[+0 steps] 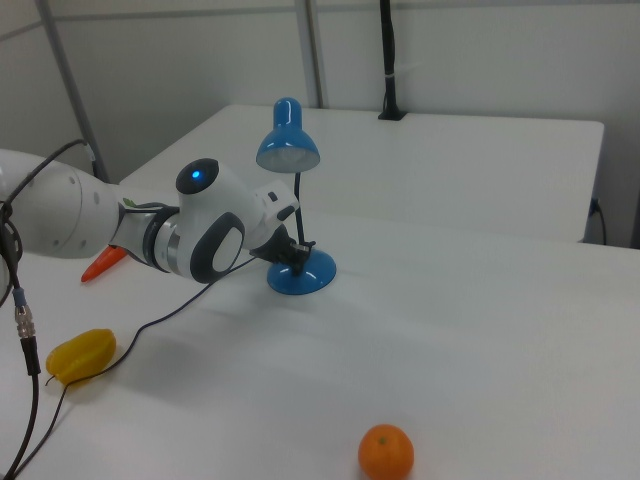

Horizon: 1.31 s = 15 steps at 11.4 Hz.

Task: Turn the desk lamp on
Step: 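Lower the gripper onto the switch on the lamp base and press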

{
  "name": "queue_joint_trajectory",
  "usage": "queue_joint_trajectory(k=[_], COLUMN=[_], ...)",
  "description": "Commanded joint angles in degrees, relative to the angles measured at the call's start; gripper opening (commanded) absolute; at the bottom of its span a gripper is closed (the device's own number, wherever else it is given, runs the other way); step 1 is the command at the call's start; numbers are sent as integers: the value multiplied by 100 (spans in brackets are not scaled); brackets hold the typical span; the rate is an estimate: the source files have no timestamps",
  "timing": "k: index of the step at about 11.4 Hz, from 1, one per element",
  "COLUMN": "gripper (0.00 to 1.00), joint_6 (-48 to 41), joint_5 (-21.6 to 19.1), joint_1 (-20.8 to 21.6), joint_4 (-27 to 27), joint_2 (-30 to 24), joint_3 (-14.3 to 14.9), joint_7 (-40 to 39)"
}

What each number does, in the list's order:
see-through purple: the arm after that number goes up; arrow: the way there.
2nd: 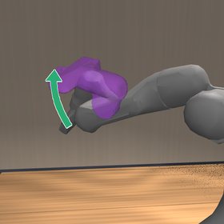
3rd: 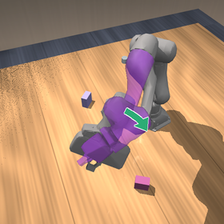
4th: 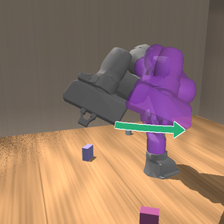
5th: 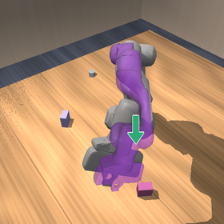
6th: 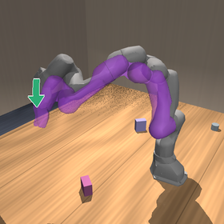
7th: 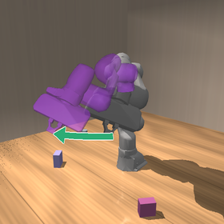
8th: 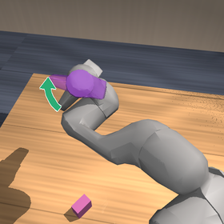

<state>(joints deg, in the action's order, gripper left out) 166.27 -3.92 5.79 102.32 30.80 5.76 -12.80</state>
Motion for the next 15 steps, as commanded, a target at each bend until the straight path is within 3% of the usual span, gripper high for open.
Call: queue_joint_trajectory(k=[1, 15], gripper=[0, 0], joint_6=[301, 336], joint_5=[-91, -4], joint_1=[36, 45], joint_4=[51, 43], joint_2=[31, 163], joint_3=[-57, -83], joint_7=[14, 5])
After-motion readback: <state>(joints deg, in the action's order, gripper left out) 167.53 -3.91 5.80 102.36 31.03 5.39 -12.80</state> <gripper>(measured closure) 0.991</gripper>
